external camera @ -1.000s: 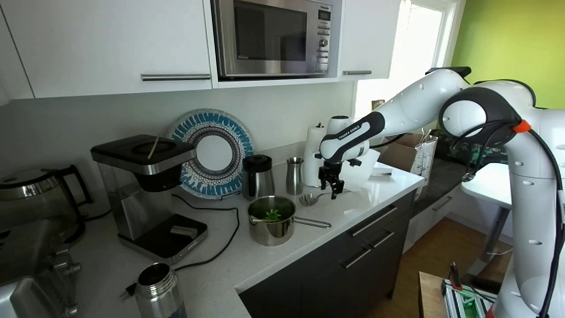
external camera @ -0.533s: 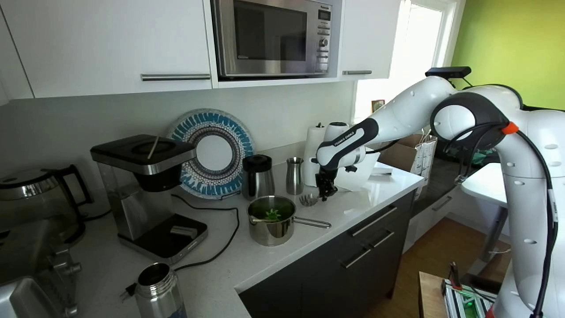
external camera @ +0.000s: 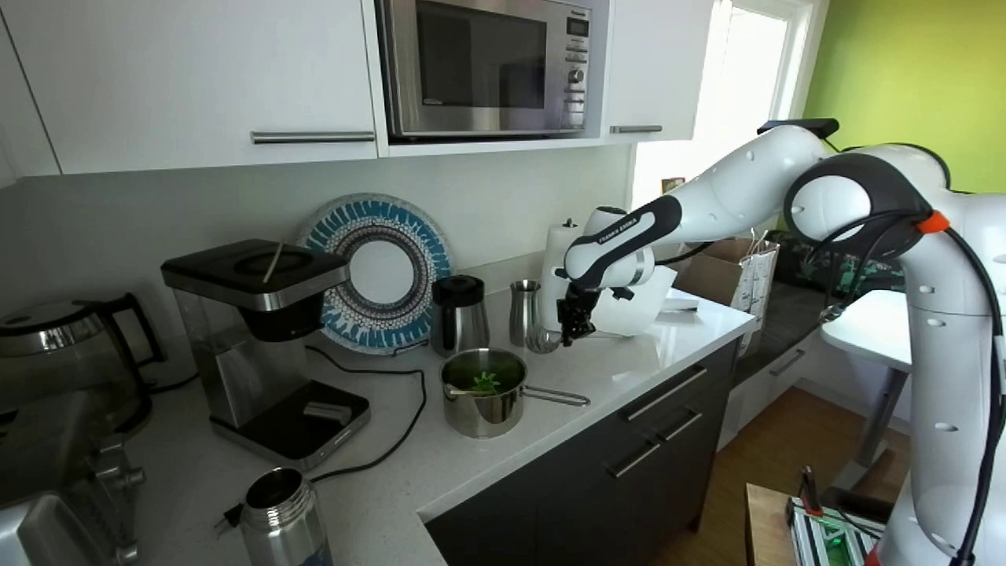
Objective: Put the serving spoon in the bottle
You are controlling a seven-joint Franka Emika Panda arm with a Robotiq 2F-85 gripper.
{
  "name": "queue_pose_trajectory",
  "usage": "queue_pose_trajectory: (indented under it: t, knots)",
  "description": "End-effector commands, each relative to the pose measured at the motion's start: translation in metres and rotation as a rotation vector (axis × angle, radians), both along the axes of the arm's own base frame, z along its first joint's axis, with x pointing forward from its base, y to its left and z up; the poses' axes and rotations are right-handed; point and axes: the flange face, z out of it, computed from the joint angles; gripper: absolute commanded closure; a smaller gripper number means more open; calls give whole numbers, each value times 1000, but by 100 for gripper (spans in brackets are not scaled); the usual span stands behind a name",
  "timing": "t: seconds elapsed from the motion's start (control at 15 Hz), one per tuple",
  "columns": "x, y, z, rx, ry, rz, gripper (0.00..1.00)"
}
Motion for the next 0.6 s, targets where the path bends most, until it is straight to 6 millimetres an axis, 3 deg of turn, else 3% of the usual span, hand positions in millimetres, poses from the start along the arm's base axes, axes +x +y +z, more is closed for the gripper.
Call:
queue_pose_trajectory:
  t: [0.0,0.47,0.53]
  knots:
    - [-28,24,49,88,-119,138,97]
    - [-63,71,147,232,-318,454,97]
    - [-45,57,134,190,-270,376,88]
